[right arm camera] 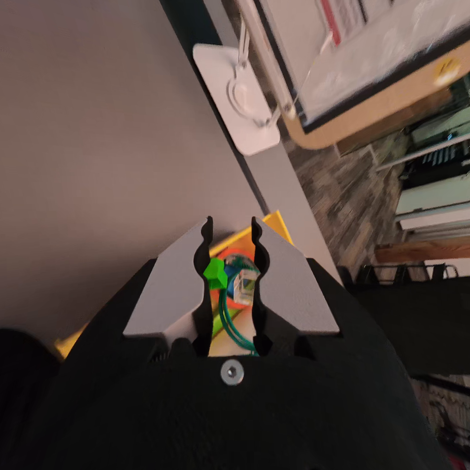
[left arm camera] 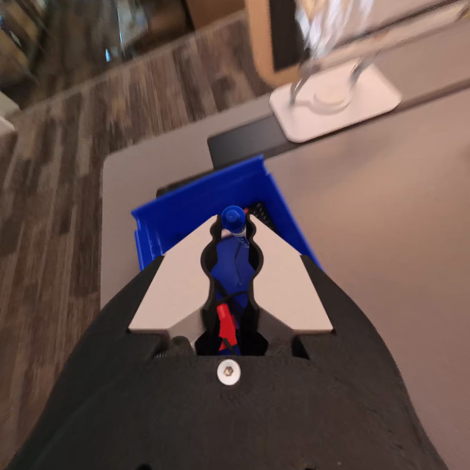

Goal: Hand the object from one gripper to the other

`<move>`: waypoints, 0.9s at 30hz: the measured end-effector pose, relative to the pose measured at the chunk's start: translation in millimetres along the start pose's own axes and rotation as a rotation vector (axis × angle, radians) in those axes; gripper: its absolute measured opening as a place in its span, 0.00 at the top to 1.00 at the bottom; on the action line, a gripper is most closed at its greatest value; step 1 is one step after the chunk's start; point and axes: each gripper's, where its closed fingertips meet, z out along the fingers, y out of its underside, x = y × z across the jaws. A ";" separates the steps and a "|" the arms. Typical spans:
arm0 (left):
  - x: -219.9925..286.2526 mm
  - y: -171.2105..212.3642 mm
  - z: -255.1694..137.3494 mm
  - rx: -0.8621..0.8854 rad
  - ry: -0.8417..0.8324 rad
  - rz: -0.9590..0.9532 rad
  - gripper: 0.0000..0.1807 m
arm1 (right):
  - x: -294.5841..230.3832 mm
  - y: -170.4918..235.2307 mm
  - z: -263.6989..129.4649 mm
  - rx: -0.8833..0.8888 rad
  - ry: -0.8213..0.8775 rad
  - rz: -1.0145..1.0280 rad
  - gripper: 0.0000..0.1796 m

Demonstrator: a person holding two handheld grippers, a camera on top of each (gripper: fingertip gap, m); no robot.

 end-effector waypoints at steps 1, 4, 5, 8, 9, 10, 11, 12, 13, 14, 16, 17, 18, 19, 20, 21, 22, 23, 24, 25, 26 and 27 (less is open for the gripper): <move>6.0 -13.2 -12.6 0.066 0.011 0.008 0.91 | -1.5 -14.6 0.3 0.044 0.012 -0.012 0.83; 34.9 -42.9 -50.3 0.220 0.095 0.038 0.91 | -22.6 -77.6 -2.2 0.248 -0.019 -0.010 0.81; 48.3 -49.7 -61.7 0.258 0.143 0.051 0.91 | -36.5 -104.6 -6.0 0.343 -0.054 -0.007 0.79; 96.2 -60.3 -88.1 0.325 0.321 0.111 0.91 | -86.6 -178.0 -23.9 0.618 -0.216 0.044 0.74; 112.0 -62.0 -94.7 0.337 0.383 0.127 0.91 | -102.5 -194.2 -28.5 0.678 -0.276 0.063 0.74; 126.4 -63.4 -100.4 0.348 0.435 0.144 0.91 | -113.7 -205.9 -30.9 0.719 -0.313 0.085 0.74; 139.0 -63.5 -104.8 0.352 0.478 0.165 0.91 | -119.5 -213.8 -31.5 0.744 -0.330 0.113 0.74; 149.2 -62.7 -108.1 0.350 0.511 0.184 0.91 | -122.8 -218.7 -32.0 0.763 -0.349 0.145 0.73; 157.5 -62.1 -110.9 0.351 0.536 0.200 0.91 | -125.3 -221.3 -32.3 0.777 -0.383 0.182 0.73; 164.7 -61.5 -113.7 0.352 0.560 0.212 0.91 | -127.9 -221.6 -31.7 0.776 -0.428 0.218 0.73; 179.1 -59.0 -119.2 0.349 0.619 0.237 0.91 | -131.4 -219.4 -29.1 0.768 -0.498 0.258 0.74; 185.7 -57.6 -121.6 0.346 0.648 0.247 0.91 | -132.6 -218.7 -28.3 0.769 -0.518 0.265 0.74; 191.3 -56.3 -123.3 0.342 0.670 0.255 0.91 | -135.4 -219.2 -30.1 0.781 -0.545 0.264 0.74; 195.8 -55.5 -124.2 0.339 0.684 0.264 0.91 | -139.3 -220.6 -33.2 0.793 -0.576 0.260 0.74; 199.4 -55.3 -125.2 0.342 0.692 0.273 0.91 | -142.5 -221.3 -34.3 0.791 -0.597 0.258 0.76; 202.6 -55.2 -126.3 0.347 0.698 0.284 0.91 | -145.2 -221.0 -33.6 0.779 -0.607 0.253 0.76; 205.9 -55.3 -127.4 0.352 0.708 0.291 0.91 | -149.2 -220.1 -32.9 0.768 -0.623 0.239 0.79; 209.7 -56.1 -129.8 0.362 0.728 0.291 0.91 | -155.2 -217.9 -32.5 0.751 -0.651 0.219 0.84; 215.4 -56.9 -134.0 0.379 0.766 0.296 0.91 | -158.4 -216.3 -32.1 0.736 -0.670 0.210 0.89; 220.5 -57.5 -138.2 0.402 0.802 0.304 0.91 | -160.6 -216.3 -34.6 0.739 -0.697 0.213 0.90; 222.1 -58.7 -140.5 0.423 0.817 0.302 0.90 | -163.0 -216.6 -37.7 0.735 -0.741 0.231 0.90; 220.7 -62.4 -141.8 0.450 0.814 0.290 0.81 | -162.4 -217.7 -40.4 0.732 -0.779 0.270 0.90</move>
